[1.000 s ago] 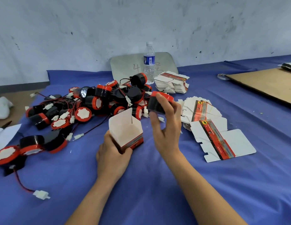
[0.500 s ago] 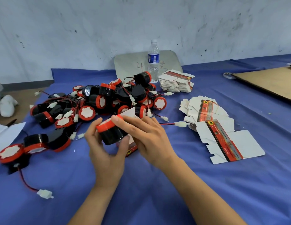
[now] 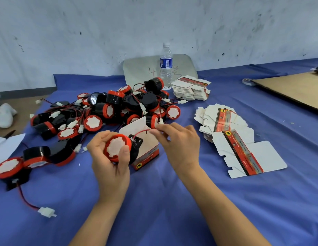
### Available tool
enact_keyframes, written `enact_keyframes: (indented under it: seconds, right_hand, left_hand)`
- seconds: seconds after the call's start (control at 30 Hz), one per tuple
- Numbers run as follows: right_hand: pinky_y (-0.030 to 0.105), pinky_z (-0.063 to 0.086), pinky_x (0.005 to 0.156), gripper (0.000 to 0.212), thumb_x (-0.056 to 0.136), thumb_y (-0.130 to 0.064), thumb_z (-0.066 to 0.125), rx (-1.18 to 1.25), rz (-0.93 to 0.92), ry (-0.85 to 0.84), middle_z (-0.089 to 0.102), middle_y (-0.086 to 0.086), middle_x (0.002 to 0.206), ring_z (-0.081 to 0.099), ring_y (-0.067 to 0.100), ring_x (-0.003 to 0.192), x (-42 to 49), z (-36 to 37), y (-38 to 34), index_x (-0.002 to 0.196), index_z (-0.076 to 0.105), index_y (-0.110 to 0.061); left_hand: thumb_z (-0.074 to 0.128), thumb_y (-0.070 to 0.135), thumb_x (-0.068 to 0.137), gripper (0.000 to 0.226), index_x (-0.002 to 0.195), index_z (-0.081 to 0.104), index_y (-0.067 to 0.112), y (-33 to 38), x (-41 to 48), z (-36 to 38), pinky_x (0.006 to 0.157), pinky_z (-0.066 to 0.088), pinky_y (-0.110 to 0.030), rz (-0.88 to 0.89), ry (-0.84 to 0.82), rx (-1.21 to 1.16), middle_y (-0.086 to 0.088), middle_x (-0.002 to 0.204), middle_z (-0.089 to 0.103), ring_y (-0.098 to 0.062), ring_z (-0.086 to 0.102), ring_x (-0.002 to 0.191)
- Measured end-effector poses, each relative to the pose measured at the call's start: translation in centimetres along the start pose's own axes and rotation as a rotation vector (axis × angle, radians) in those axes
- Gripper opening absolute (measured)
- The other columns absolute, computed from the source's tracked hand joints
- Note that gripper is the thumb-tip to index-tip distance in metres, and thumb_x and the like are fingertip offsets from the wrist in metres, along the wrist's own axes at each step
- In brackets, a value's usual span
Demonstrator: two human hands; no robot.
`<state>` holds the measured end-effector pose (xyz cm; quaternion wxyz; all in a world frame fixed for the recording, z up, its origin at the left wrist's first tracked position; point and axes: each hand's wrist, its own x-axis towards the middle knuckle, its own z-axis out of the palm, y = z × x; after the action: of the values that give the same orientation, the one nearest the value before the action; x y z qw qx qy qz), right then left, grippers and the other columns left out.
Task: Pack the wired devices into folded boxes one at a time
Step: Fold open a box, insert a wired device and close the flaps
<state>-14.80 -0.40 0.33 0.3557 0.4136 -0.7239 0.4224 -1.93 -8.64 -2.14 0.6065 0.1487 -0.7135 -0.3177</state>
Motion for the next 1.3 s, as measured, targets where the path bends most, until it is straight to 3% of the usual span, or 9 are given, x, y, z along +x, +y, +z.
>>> enact_keyframes:
  seconds: [0.2,0.4,0.63,0.83,0.93,1.0,1.07,1.13,1.3]
  right_hand:
    - [0.036,0.050,0.049,0.018,0.089,-0.020,0.066,0.240,0.061,-0.035,0.066,0.002,0.070,0.056,0.022,0.054,0.2,-0.9,-1.0,0.100,0.077,-0.011]
    - [0.024,0.052,0.057,0.064,0.069,-0.060,0.072,0.349,-0.118,-0.015,0.070,0.000,0.089,0.066,0.011,0.072,-1.0,-1.2,-4.0,0.108,0.073,-0.009]
    - [0.029,0.055,0.065,0.067,0.064,-0.054,0.083,0.327,-0.200,-0.065,0.070,0.003,0.102,0.068,0.015,0.084,-1.3,-0.8,-3.4,0.113,0.071,-0.010]
    - [0.028,0.052,0.066,0.051,0.067,-0.053,0.068,0.487,0.201,-0.151,0.066,-0.006,0.094,0.060,0.008,0.080,-1.3,-0.5,-3.2,0.100,0.070,-0.015]
    - [0.021,0.046,0.066,0.042,0.067,-0.050,0.069,0.529,0.429,-0.217,0.065,-0.011,0.091,0.056,0.005,0.076,-1.2,0.4,-2.3,0.098,0.069,-0.022]
    - [0.015,0.040,0.064,0.040,0.068,-0.052,0.068,0.567,0.526,-0.267,0.067,-0.013,0.090,0.052,0.001,0.069,-1.4,0.9,-1.7,0.097,0.070,-0.024]
    - [0.012,0.037,0.064,0.043,0.069,-0.054,0.066,0.597,0.579,-0.305,0.068,-0.014,0.092,0.049,-0.001,0.066,-1.6,1.3,-1.4,0.099,0.070,-0.025]
    - [0.014,0.039,0.065,0.046,0.068,-0.057,0.064,0.519,0.563,-0.322,0.066,-0.015,0.095,0.049,-0.001,0.068,-1.6,1.5,-1.2,0.102,0.070,-0.027]
    - [0.027,0.044,0.070,0.050,0.075,-0.058,0.066,0.119,0.354,-0.470,0.058,-0.015,0.113,0.059,0.011,0.095,-1.9,1.4,-1.2,0.117,0.063,-0.030]
  left_hand:
    - [0.060,0.062,0.083,0.067,0.127,0.038,0.017,0.1,0.4,-0.3,0.092,0.038,-0.006,0.010,-0.009,0.063,0.019,0.121,0.045,0.012,0.047,0.114]
    - [0.078,0.022,0.079,0.103,0.154,0.007,0.035,0.0,0.1,-0.2,0.095,0.039,-0.006,-0.022,-0.104,0.131,0.021,0.148,0.037,0.007,0.043,0.128]
    - [0.079,0.006,0.076,0.118,0.151,-0.010,0.027,0.1,0.1,-0.2,0.087,0.036,0.002,0.012,-0.174,0.191,0.031,0.156,0.012,0.016,0.034,0.131]
    - [0.074,0.040,0.075,0.116,0.152,-0.012,0.023,0.6,-0.3,0.7,0.115,0.028,-0.051,0.057,-0.239,0.207,0.016,0.161,0.004,-0.010,0.014,0.148]
    - [0.085,0.048,0.064,0.133,0.146,-0.020,0.042,-0.1,-0.3,1.5,0.119,0.015,-0.050,-0.264,-0.198,0.212,0.006,0.163,-0.006,-0.010,-0.002,0.150]
    - [0.088,0.035,0.067,0.135,0.139,-0.026,0.049,-1.0,-0.7,1.5,0.112,0.029,-0.040,-0.402,-0.271,0.188,0.006,0.162,0.012,-0.017,0.015,0.149]
    - [0.083,0.018,0.074,0.131,0.143,-0.025,0.044,-2.5,-1.3,1.4,0.084,0.046,-0.029,-0.453,-0.335,0.200,0.020,0.130,0.052,-0.022,0.054,0.123]
    - [0.081,0.015,0.075,0.128,0.144,-0.023,0.044,-3.2,-1.6,1.6,0.070,0.045,-0.027,-0.485,-0.342,0.221,0.025,0.101,0.057,-0.020,0.064,0.099]
    - [0.083,0.027,0.073,0.125,0.133,-0.020,0.066,-2.4,-1.5,1.8,0.072,0.049,-0.030,-0.438,-0.340,0.224,-0.001,0.122,0.063,-0.023,0.064,0.101]
